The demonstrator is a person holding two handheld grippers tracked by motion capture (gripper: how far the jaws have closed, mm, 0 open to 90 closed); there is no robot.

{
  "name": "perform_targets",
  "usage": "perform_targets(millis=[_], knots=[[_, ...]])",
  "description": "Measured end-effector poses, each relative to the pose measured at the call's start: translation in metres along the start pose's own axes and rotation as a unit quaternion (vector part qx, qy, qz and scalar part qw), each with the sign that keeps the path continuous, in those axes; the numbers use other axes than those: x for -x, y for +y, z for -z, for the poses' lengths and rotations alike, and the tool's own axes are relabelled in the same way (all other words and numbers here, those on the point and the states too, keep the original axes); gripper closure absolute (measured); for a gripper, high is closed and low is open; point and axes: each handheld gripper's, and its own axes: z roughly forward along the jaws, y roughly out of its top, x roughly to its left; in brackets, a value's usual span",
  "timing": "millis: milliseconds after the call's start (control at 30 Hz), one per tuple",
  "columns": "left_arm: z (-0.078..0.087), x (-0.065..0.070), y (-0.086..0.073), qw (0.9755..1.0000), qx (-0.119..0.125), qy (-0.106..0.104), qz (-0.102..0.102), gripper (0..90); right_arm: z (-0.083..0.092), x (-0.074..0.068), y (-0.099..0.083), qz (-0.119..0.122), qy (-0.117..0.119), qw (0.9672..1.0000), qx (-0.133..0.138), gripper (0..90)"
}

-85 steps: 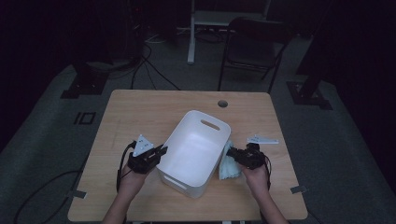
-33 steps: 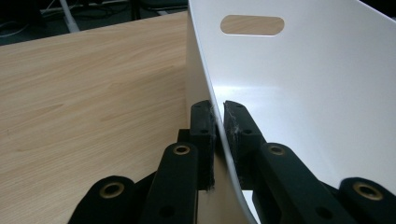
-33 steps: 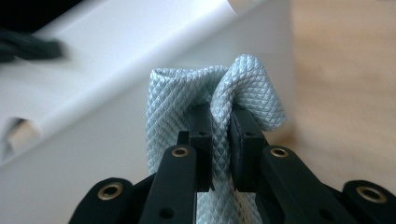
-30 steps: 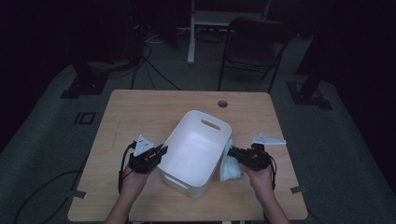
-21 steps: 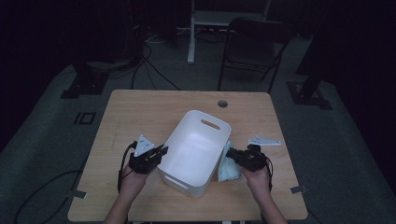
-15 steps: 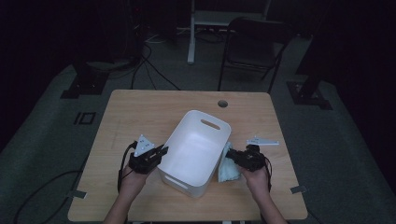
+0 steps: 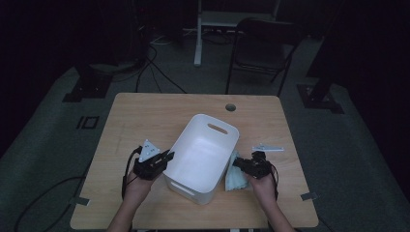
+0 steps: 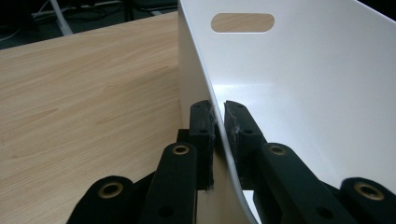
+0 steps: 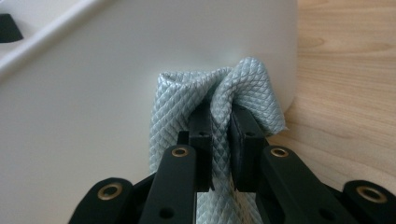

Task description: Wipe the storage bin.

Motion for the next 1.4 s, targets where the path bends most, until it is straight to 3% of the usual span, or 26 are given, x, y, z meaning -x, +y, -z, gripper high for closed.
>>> perform_targets(millis=[633,900,1067,1200,1400], knots=[[-0.001,0.002,0.001,1.0000,-0.003,0.002,-0.001,81.9,-0.026,0.018,-0.015,-0.020,-0.013,0.9986,-0.047,81.2],[-0.001,0.003,0.000,0.9999,-0.001,0.008,0.009,81.8,-0.029,0.021,-0.016,-0.023,-0.013,0.9983,-0.052,81.3],[-0.001,0.003,0.000,0.9999,-0.001,0.010,0.010,81.8,-0.017,0.014,-0.010,-0.014,-0.001,0.9991,-0.039,81.3],[-0.001,0.004,0.001,0.9999,-0.005,0.015,0.004,81.8,0.006,-0.001,0.000,-0.020,0.041,0.9990,-0.004,81.2],[-0.001,0.003,0.001,0.9999,-0.005,0.012,0.005,81.9,0.032,-0.024,0.015,0.003,0.070,0.9968,0.039,81.2]])
